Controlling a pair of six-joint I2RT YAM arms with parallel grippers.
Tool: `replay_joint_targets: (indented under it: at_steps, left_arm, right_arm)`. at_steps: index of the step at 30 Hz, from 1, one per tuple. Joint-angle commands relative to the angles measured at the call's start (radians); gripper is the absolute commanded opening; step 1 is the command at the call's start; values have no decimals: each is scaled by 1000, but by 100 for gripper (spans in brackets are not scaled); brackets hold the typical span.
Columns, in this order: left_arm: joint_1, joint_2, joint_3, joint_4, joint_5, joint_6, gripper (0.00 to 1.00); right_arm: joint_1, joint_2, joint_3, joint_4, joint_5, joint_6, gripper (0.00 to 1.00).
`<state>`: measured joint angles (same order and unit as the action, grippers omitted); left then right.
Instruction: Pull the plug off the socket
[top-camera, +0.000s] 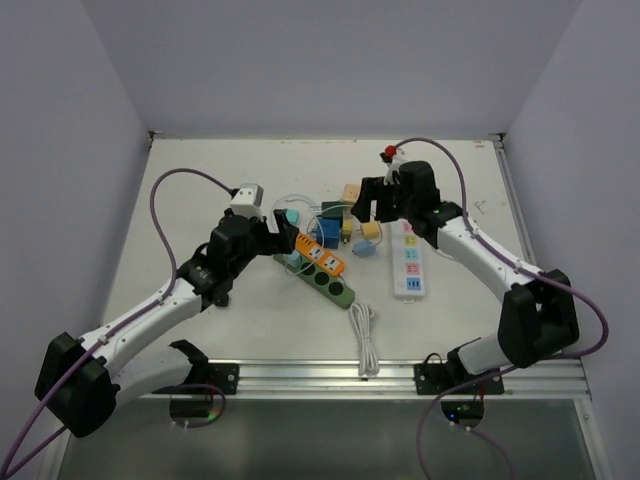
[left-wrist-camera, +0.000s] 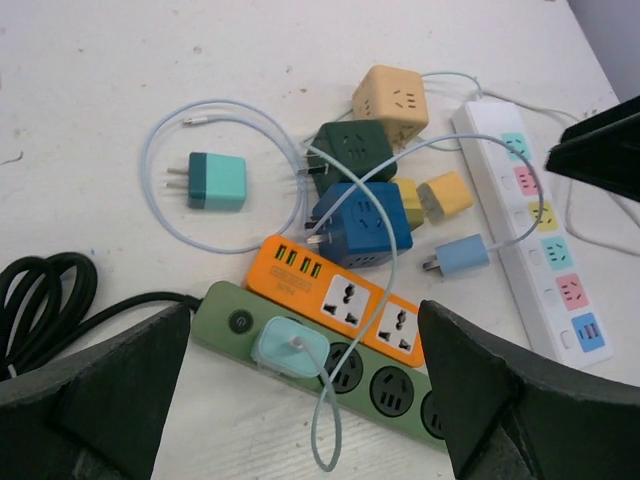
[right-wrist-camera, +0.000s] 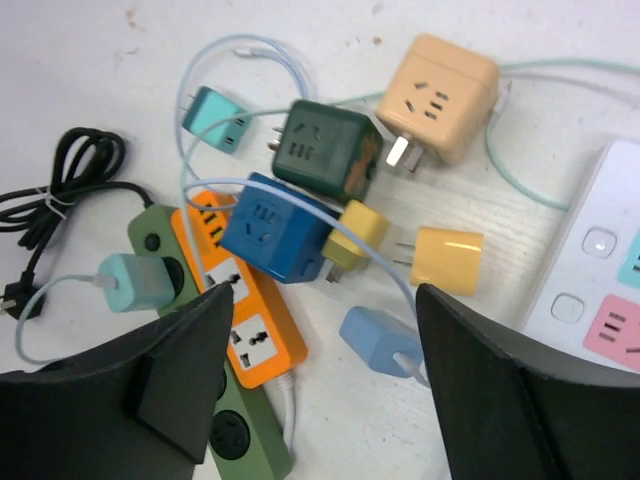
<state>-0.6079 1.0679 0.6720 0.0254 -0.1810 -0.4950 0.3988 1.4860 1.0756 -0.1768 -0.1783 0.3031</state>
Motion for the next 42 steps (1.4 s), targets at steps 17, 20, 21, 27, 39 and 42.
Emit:
replay_joint_targets:
  at_steps: [17, 20, 21, 27, 39, 42]
  left_arm:
    - [25, -220, -227, -77, -225, -20, 97]
    - [27, -229, -233, -87, -245, -28, 99]
    - [27, -232, -236, -85, -255, -31, 99]
    - [27, -250, -276, -47, -270, -59, 100]
    - [40, -181, -290, 45, -250, -83, 100]
    - [48, -169, -295, 67, -235, -91, 100]
  right_arm:
    - [482, 217, 136, -6, 170, -295, 63]
    - [485, 252, 164, 10, 175, -294, 63]
    - [485, 261, 171, 8, 177, -291, 63]
    - [491, 333, 199, 48, 126, -276, 63]
    - [494, 415, 241, 71, 79, -259, 49]
    - [494, 422, 245, 74, 62, -254, 40]
